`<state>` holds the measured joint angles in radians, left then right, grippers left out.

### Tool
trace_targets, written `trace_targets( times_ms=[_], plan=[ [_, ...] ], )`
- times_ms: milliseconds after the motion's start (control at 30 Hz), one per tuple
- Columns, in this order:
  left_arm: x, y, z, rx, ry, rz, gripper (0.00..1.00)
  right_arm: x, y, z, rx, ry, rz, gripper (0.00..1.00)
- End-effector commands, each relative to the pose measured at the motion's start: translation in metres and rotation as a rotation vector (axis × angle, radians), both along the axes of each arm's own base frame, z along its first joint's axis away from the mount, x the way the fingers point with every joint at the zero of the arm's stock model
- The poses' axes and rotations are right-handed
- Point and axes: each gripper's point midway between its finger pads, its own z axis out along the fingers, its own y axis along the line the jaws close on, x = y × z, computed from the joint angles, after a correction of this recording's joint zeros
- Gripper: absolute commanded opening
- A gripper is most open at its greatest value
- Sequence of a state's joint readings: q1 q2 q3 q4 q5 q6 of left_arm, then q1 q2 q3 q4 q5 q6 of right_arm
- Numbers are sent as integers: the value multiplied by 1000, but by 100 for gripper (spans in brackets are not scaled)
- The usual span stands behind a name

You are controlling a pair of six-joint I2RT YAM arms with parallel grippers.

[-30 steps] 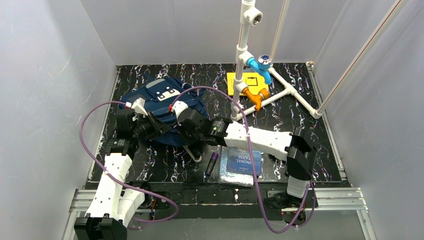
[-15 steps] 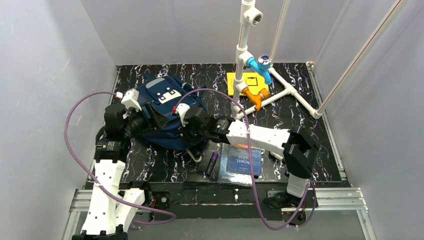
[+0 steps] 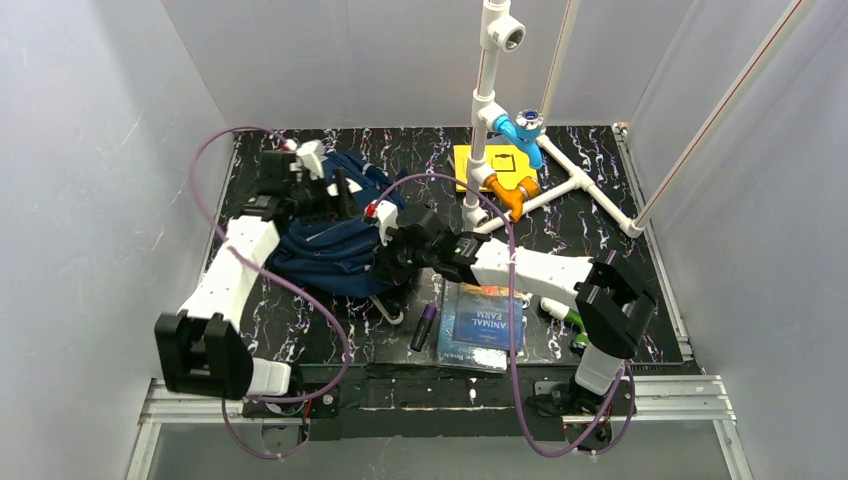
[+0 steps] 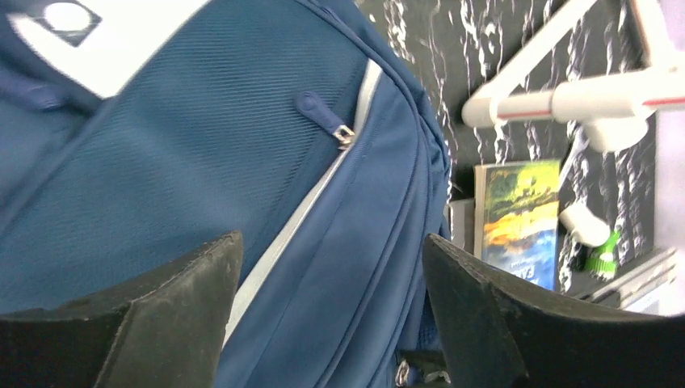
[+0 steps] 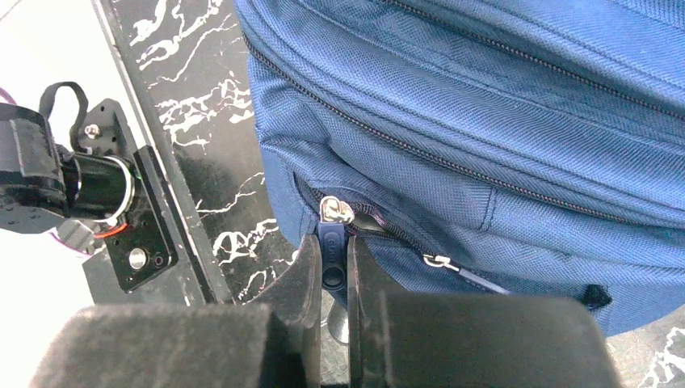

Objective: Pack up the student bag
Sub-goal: Unzip the student bag at the center of the board.

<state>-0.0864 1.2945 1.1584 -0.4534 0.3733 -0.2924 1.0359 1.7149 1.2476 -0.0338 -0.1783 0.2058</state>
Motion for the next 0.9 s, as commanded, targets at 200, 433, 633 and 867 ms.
trace_targets(
  times_ms=[200, 433, 633, 867],
  plan=[
    [20, -56, -24, 299, -112, -299, 98, 2, 9, 61, 210, -48, 33, 1],
    [32, -43, -59, 463, -85, -306, 94, 0, 7, 60, 215, -44, 36, 1],
    [36, -39, -80, 546, -37, -332, 67, 6, 0, 54, 173, -59, 0, 1],
    [62, -17, -54, 592, -63, -86, 0, 22, -22, 47, 12, -120, -72, 1]
  ],
)
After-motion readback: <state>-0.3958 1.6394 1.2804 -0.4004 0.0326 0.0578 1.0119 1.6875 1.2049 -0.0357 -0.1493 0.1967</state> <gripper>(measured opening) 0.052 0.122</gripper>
